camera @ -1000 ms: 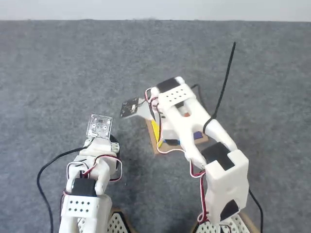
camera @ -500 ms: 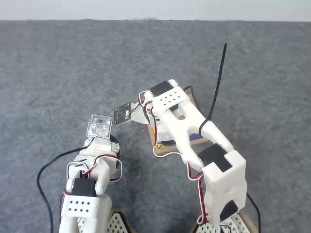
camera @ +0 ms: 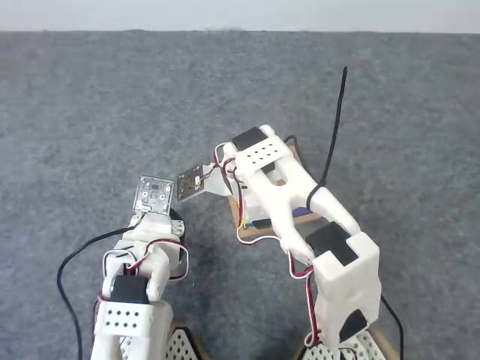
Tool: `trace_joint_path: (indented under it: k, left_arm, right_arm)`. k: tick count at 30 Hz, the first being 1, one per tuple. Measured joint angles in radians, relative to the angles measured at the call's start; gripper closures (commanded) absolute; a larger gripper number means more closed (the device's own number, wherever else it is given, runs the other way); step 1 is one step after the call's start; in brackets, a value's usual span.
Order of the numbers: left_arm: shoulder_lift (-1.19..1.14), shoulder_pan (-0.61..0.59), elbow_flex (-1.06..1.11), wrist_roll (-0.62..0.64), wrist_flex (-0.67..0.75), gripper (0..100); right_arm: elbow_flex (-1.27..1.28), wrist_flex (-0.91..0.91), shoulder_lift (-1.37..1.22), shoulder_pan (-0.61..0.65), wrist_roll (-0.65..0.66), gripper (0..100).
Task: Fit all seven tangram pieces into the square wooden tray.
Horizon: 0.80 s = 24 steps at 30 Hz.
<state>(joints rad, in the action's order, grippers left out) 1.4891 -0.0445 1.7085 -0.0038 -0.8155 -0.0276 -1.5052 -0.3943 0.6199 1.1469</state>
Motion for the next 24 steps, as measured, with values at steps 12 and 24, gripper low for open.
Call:
trace_joint_path:
  k: [12,24]
  left_arm:
    - [0.0,0.0,0.0,0.0,0.0,99]
    - [0.0,0.0,0.0,0.0,0.0,99]
  right_arm:
    - [0.0,0.0,0.0,0.0,0.0,80.5]
    - [-0.012,0.0,0.0,-0.02,-0.025,84.7]
